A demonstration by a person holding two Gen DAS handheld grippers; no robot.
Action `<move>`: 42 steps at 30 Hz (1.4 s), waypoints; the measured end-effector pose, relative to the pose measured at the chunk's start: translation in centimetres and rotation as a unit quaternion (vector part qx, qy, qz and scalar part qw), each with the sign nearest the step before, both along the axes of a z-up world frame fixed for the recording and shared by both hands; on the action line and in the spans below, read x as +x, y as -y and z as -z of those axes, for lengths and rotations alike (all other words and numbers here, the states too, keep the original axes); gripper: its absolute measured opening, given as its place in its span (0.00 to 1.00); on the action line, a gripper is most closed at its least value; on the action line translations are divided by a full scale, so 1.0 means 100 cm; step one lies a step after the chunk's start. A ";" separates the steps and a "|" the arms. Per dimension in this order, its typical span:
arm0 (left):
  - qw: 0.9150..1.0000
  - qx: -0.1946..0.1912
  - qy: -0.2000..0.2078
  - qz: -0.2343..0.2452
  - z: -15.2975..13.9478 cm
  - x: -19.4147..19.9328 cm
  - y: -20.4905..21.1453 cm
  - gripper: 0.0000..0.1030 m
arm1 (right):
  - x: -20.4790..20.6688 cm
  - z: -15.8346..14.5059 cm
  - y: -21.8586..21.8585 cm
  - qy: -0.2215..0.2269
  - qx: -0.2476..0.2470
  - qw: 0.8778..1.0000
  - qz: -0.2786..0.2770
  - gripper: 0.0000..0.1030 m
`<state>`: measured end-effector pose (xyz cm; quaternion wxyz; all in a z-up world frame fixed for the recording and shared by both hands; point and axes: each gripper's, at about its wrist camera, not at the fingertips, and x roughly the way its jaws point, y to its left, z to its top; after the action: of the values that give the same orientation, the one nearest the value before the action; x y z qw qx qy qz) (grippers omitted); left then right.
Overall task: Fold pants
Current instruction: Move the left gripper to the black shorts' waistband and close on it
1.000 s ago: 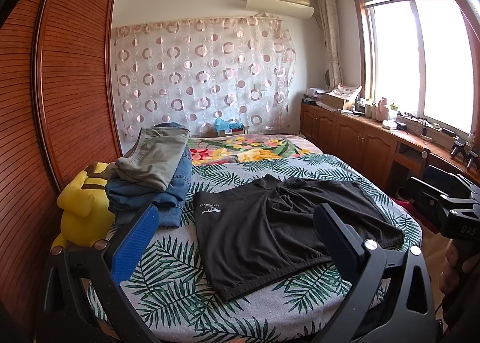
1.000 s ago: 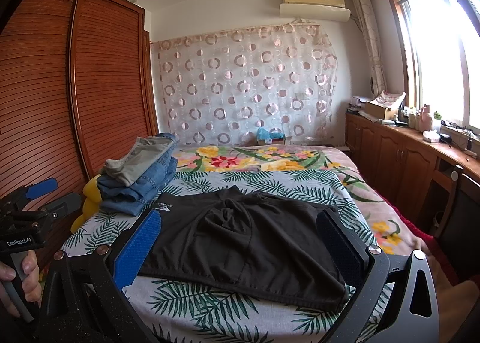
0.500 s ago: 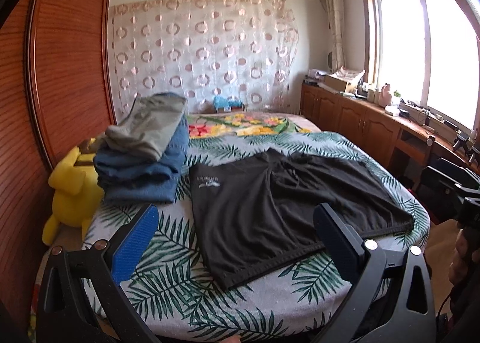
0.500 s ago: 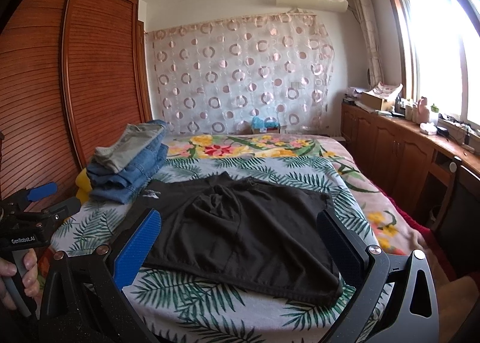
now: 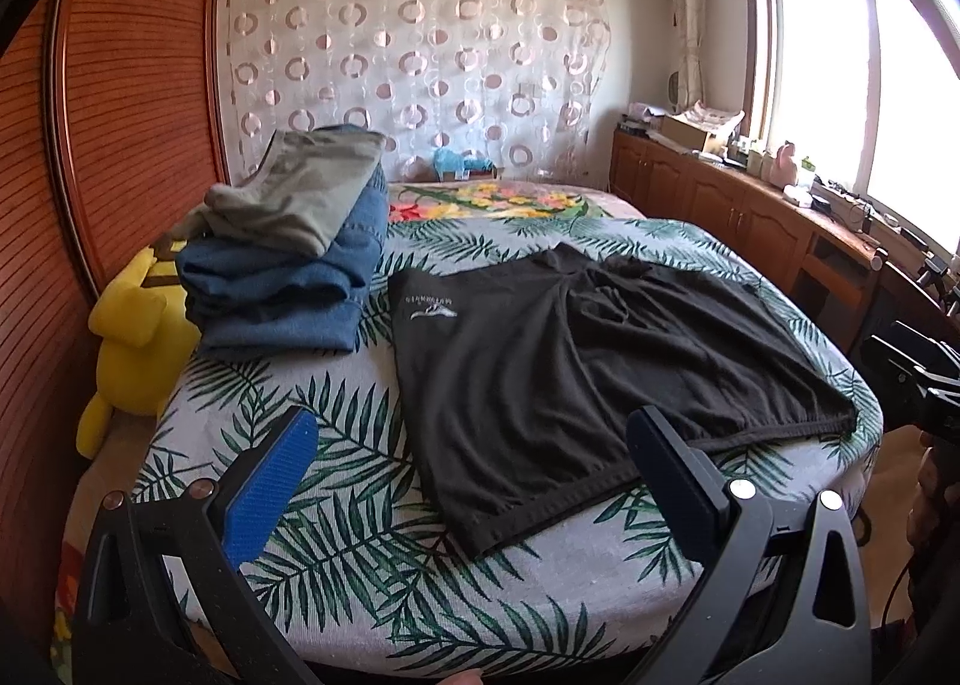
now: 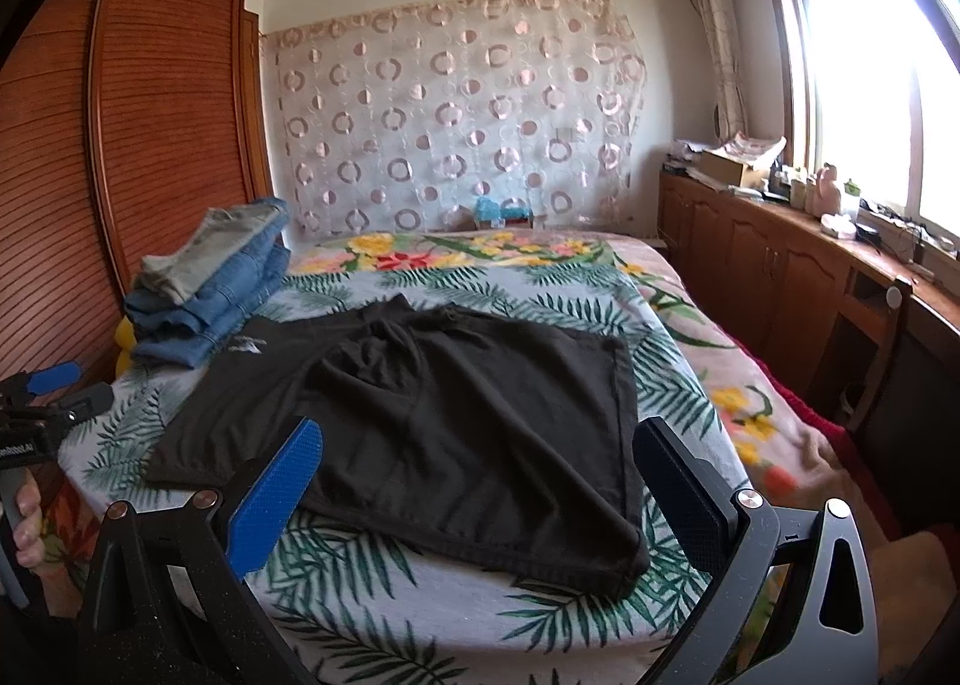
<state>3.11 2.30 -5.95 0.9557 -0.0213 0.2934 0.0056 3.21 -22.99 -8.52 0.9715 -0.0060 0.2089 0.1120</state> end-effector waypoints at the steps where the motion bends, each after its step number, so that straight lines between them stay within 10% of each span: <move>1: 1.000 -0.002 -0.005 0.000 0.003 0.001 -0.001 1.00 | 0.002 0.002 -0.001 -0.006 -0.005 1.000 0.003 1.00; 15: 0.997 -0.034 -0.067 0.006 0.044 0.013 -0.026 0.99 | 0.010 0.003 -0.005 -0.066 -0.034 0.997 0.024 1.00; 31: 0.991 -0.058 -0.106 0.053 0.061 0.015 -0.016 0.51 | -0.012 -0.011 -0.014 -0.085 -0.031 0.995 0.028 1.00; 42: 0.992 -0.028 -0.108 0.051 0.065 0.019 -0.007 0.40 | -0.021 -0.019 -0.016 -0.080 -0.032 0.996 0.018 1.00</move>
<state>5.01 2.96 -12.42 0.9167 -0.0321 0.3953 -0.0495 1.15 -21.35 -6.62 0.9527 -0.0247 0.2899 0.0879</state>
